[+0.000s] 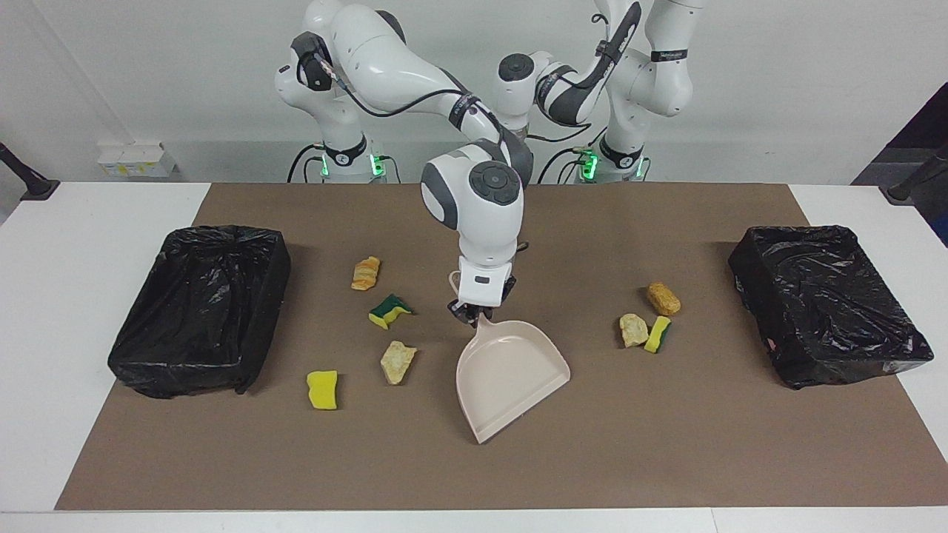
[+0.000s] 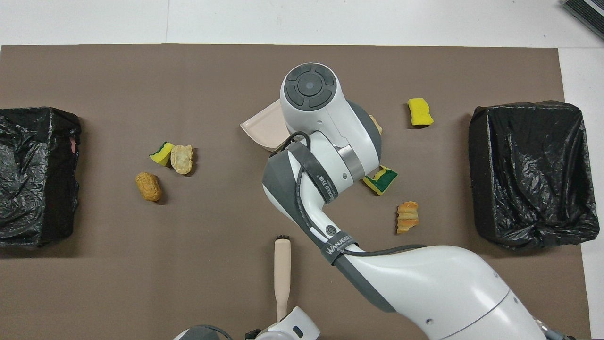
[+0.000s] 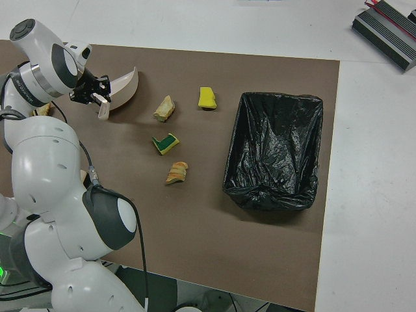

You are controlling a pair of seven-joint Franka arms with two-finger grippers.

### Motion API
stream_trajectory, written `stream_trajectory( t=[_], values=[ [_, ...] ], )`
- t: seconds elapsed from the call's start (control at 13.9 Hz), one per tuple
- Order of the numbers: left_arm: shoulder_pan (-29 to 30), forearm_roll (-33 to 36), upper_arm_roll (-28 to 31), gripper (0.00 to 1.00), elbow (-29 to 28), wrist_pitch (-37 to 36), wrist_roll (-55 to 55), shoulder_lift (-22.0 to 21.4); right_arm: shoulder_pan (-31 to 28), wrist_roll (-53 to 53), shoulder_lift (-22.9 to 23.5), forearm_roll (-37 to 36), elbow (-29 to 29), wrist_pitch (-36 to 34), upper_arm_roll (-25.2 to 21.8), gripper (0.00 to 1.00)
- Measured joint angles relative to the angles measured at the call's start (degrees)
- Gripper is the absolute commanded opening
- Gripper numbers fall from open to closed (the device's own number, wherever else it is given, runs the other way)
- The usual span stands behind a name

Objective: Sweep and dump trash in bin
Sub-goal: 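Lift the dustpan with the right gripper while the left gripper grasps the brush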

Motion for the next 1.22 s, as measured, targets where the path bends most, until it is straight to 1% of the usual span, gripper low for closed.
stream_trajectory(
  t=[0.14,0.22,0.29,0.36,0.43,0.58,0.72,0.86,1.08,1.22],
  values=[
    [0.0,0.0,0.0,0.56,0.0,0.0,0.0,0.0,0.0,-6.9,-0.6,0.0,-0.1,-2.7,0.1,0.0],
    [0.0,0.0,0.0,0.49,-0.1,0.0,-0.1,0.0,0.0,-10.3,-1.0,-0.1,-0.3,-3.5,0.1,0.0],
    [0.1,0.0,0.0,0.34,-0.1,0.0,-0.1,0.0,0.0,-13.5,-1.4,-0.1,-1.0,-3.9,0.0,0.0],
    [0.1,0.0,0.0,0.09,-0.1,0.0,-0.1,0.0,-0.2,-16.7,-2.0,-0.1,-2.2,-3.9,0.0,0.0],
    [0.1,0.0,0.0,0.0,-0.1,0.0,-0.1,0.0,-0.5,-20.4,-2.5,-0.1,-3.4,-3.9,0.0,0.0],
    [0.1,0.0,0.1,0.0,-0.1,-0.2,-0.1,0.1,-1.3,-28.2,-3.3,-0.4,-5.4,-3.5,-0.1,0.0],
    [0.2,0.0,0.2,0.0,0.0,-0.4,-0.1,0.1,-1.5,-33.7,-3.6,-1.6,-6.0,-1.9,-0.1,0.0],
    [1.4,0.5,0.2,0.0,0.1,-0.4,-0.1,0.1,-1.4,-37.7,-3.6,-2.7,-6.2,-0.8,0.1,0.0],
    [4.1,2.9,0.2,0.0,1.2,-1.3,0.0,-0.3,-0.8,-43.7,-3.7,-4.0,-6.4,-0.5,0.1,0.0],
    [7.4,4.4,0.4,0.0,3.6,-5.6,1.6,-2.2,-0.9,-47.4,-3.8,-4.2,-6.6,-0.3,0.1,0.0]
  ],
)
